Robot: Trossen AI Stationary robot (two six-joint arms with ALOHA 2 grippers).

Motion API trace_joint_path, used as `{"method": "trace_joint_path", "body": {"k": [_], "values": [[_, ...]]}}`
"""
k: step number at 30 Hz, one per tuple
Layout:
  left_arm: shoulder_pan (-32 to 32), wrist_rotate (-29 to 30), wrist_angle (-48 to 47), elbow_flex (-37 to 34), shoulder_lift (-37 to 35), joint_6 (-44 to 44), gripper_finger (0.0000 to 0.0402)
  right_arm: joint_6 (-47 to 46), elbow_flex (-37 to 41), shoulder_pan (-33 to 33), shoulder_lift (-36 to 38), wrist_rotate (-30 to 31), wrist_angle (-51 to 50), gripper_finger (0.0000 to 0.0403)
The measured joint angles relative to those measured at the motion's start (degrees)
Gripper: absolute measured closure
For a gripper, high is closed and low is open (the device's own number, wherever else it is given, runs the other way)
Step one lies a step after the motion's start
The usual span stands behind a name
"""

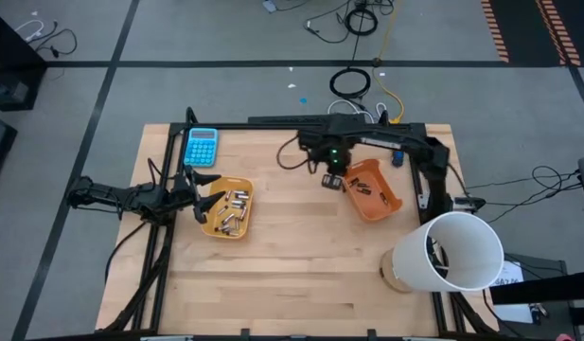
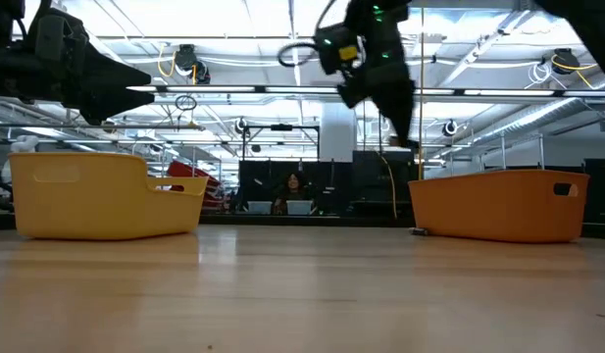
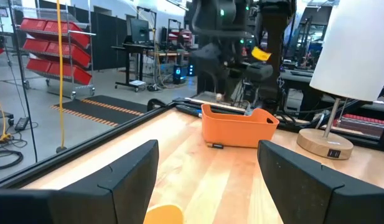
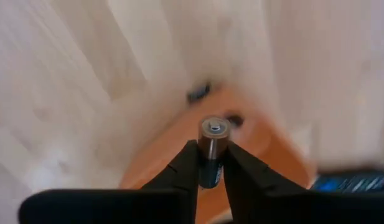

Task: Sort batteries
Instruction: Put the black battery into the orange bin

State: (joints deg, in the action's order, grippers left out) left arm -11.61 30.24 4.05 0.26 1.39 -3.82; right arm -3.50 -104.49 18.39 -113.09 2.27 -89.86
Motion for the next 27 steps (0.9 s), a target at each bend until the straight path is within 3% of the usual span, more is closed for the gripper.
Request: {"method": "trace_joint_path", "body": {"k": [6,9,18,27], "values": [[0.0,0.0,0.0,0.0,0.0,0.0,0.0121,-5.3,16.8,2.2,7.9,-1.0,-0.3,0.0337],[0.0,0.0,0.0,0.0,0.0,0.0,0.0121,-7.2,21.1,2.8,10.2,-0.7,-0.3,0.0335],[0.0,0.0,0.0,0.0,0.0,0.0,0.0121,-7.5,21.2,2.1,11.4,0.9,1.1,0.0321],[0.0,0.0,0.0,0.0,0.0,0.0,0.0121,-2.3,17.7,2.3,10.8,2.4,2.7,0.0245]]}}
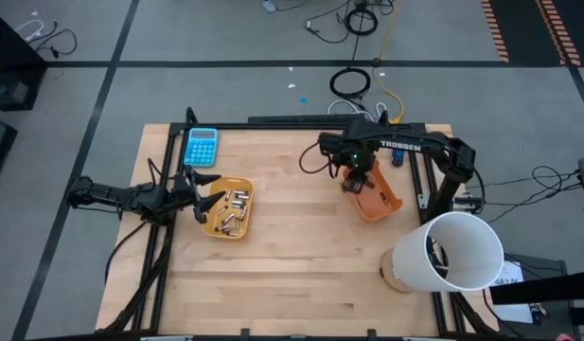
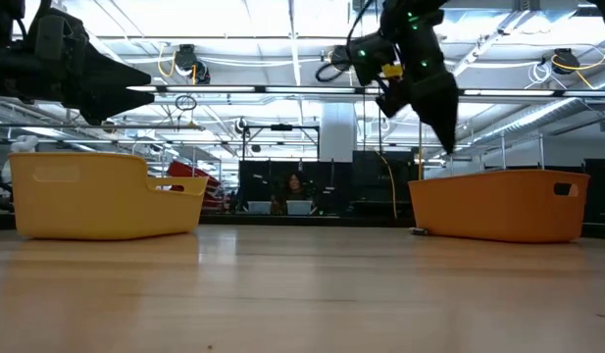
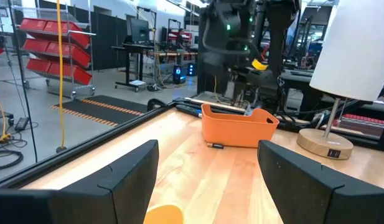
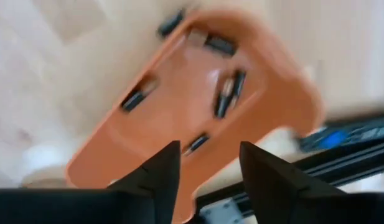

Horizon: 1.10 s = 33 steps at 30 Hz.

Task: Sort batteries
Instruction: Put the black battery into the orange bin

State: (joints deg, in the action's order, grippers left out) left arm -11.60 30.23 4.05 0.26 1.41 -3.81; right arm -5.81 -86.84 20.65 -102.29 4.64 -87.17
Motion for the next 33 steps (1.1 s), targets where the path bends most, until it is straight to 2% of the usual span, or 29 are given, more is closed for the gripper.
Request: {"method": "trace_joint_path", "body": {"k": [4,10,13,16,22,27,33], "values": [[0.0,0.0,0.0,0.0,0.0,0.0,0.0121,4.4,-5.8,-0.8,-2.8,4.8,4.5,0.0226],[0.0,0.0,0.0,0.0,0.0,0.0,0.0121,21.0,-10.8,-4.7,-9.0,4.0,16.7,0.0207],[0.0,0.0,0.0,0.0,0.0,0.0,0.0121,25.4,-11.0,-6.1,-12.3,3.8,19.9,0.019],[0.0,0.0,0.0,0.0,0.0,0.0,0.0121,26.9,-11.0,-6.9,-16.5,1.8,17.5,0.0172],[0.0,0.0,0.0,0.0,0.0,0.0,0.0121,26.5,-11.0,-7.0,-23.3,1.5,12.2,0.0146],[0.0,0.0,0.0,0.0,0.0,0.0,0.0121,27.5,-11.0,-6.8,-25.7,6.3,8.9,0.0129],[0.0,0.0,0.0,0.0,0.0,0.0,0.0121,27.4,-10.9,-6.5,-26.4,7.9,7.5,0.0118]]}}
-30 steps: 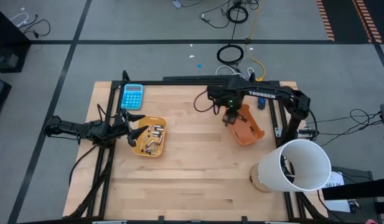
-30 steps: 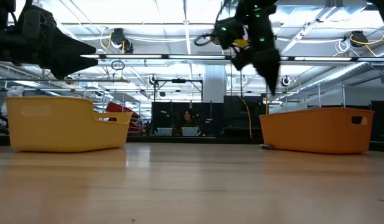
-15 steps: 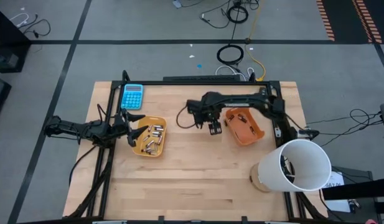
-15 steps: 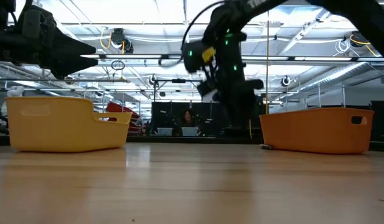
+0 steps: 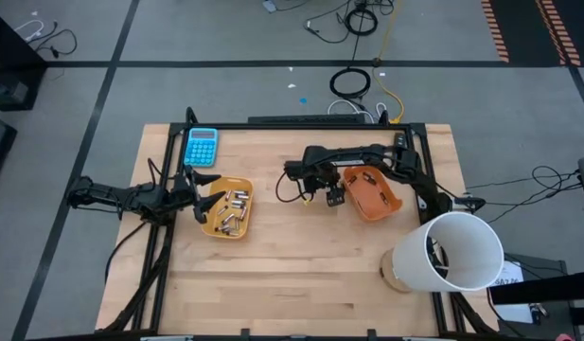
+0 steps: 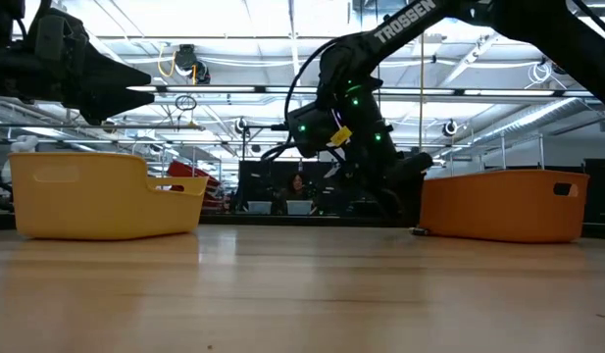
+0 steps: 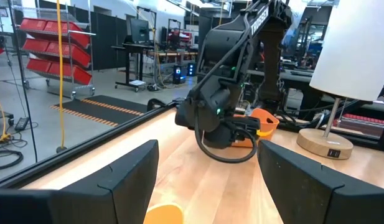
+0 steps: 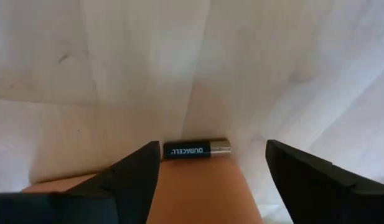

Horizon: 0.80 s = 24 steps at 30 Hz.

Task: Sort batteries
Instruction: Put the black battery into the orange bin

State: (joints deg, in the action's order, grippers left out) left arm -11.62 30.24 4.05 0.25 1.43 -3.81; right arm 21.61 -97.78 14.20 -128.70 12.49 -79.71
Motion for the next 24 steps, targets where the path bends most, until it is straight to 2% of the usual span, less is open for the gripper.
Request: {"method": "trace_joint_path", "body": {"k": [24], "values": [[0.0,0.0,0.0,0.0,0.0,0.0,0.0121,4.0,0.1,-0.9,-1.8,-0.2,-2.7,0.0114]]}}
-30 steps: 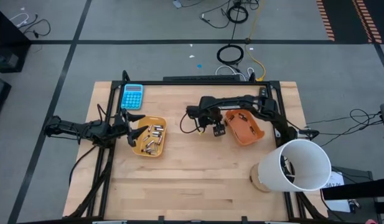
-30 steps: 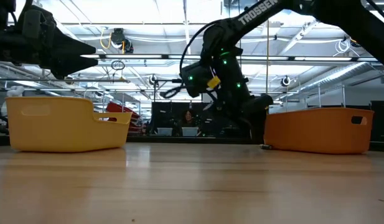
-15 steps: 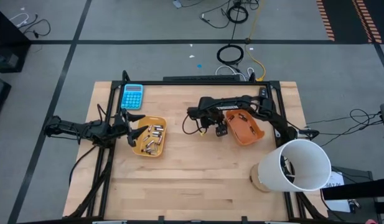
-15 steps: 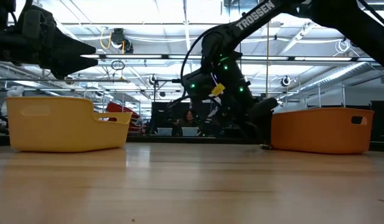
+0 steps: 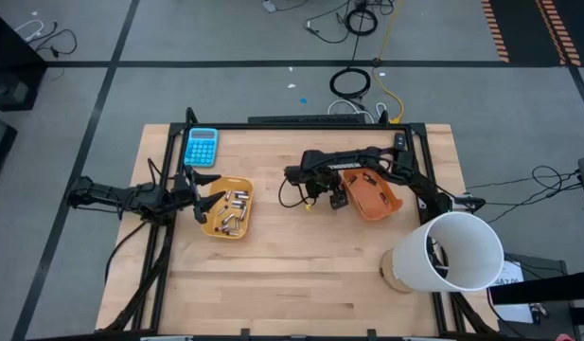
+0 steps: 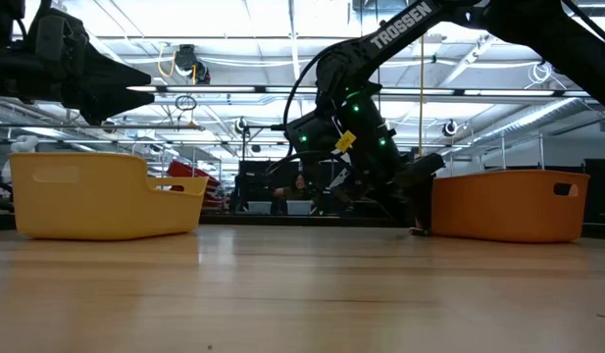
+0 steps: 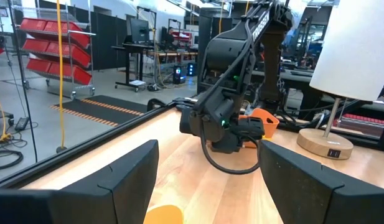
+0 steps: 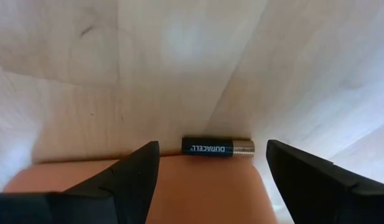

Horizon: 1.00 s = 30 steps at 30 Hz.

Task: Sort batteries
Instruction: Put the black battery into the orange bin

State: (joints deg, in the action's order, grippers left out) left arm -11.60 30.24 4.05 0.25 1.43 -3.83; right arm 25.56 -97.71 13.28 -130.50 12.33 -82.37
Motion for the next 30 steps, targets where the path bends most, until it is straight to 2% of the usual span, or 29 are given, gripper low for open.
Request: {"method": "trace_joint_path", "body": {"k": [4,12,16,19,22,27,30], "values": [[0.0,0.0,0.0,0.0,0.0,0.0,0.0121,2.3,0.0,0.0,0.0,2.9,0.0,0.0114],[0.0,0.0,0.0,0.0,0.0,0.0,0.0121,3.7,0.0,0.4,-1.4,3.1,-1.3,0.0114],[0.0,0.0,0.0,0.0,0.0,0.0,0.012,3.8,0.0,0.6,-2.9,10.5,-3.5,0.0114],[0.0,0.0,0.0,0.0,0.0,0.0,0.0121,3.7,0.0,0.8,-3.2,13.0,-4.9,0.0114],[0.0,0.0,0.0,0.0,0.0,0.0,0.0121,2.6,0.0,1.0,-3.2,11.1,-5.3,0.0114],[0.0,0.0,0.0,0.0,0.0,0.0,0.0121,0.0,0.0,0.8,-3.3,3.7,-5.5,0.0116],[0.0,0.0,0.0,0.0,0.0,0.0,0.0121,-0.4,0.0,0.2,-3.3,2.6,-3.0,0.0119]]}}
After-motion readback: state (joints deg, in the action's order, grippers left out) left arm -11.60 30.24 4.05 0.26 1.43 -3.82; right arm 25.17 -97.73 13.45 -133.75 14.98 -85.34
